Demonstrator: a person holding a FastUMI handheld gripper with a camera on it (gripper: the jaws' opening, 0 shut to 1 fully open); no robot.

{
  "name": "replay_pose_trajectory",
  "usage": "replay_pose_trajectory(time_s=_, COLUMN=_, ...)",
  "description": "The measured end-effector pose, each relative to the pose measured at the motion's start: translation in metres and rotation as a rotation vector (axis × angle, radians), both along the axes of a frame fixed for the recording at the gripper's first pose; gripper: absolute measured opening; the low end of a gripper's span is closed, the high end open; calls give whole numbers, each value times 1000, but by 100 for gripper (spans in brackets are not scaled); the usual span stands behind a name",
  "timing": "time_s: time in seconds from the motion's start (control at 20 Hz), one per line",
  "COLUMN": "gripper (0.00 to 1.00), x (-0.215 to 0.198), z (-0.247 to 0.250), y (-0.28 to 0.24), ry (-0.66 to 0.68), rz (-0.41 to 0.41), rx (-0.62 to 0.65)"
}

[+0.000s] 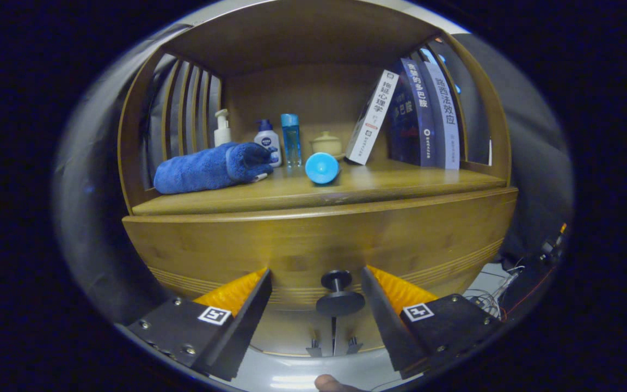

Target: Pull open the drawer, take out the items inside it, and place them on the countertop above the cabinet.

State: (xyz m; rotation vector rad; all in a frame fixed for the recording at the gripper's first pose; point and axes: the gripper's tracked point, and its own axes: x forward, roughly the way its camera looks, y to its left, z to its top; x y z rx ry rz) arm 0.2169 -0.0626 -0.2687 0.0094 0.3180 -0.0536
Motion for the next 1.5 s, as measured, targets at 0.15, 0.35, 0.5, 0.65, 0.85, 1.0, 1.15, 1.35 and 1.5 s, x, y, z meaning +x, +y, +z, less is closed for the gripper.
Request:
replay_pose_trajectory(time_s=0.15, gripper=99, x=3, z=4, y=0, ry=8, rz=1, rx=-40)
replay_pose_trajectory(time_s=0.35, gripper=99, x=7, z=9, y=-1, ry=2, rz=6, rx=-62)
replay_pose_trajectory(time_s=0.5, gripper=99, x=3, z=33, y=-3, ry=-46, rz=-12, rx=-26)
replay_pose_trajectory(time_s=0.65, gripper=99, x=-12, z=70, y=1, ry=-97, rz=-8, rx=-12)
replay_pose_trajectory(time_s=0.85, gripper=99, x=-47, z=120, y=4, ry=-151, rz=-7, rx=-12)
replay_pose_trajectory(time_s=1.0, gripper=99, x=-81, z=162, y=6, ry=-193, rz=-15, rx=4)
replay_pose_trajectory(time_s=1.15, gripper=99, x=-116, z=199, y=16, ry=-220, rz=5, rx=55)
replay_pose_trajectory(time_s=1.35, gripper=99, x=-157, z=241, y=7, ry=-273, rz=-13, rx=55)
replay_pose_trajectory(time_s=1.5, gripper=99, x=-181, z=260, y=5, ry=-282, rz=-19, rx=40)
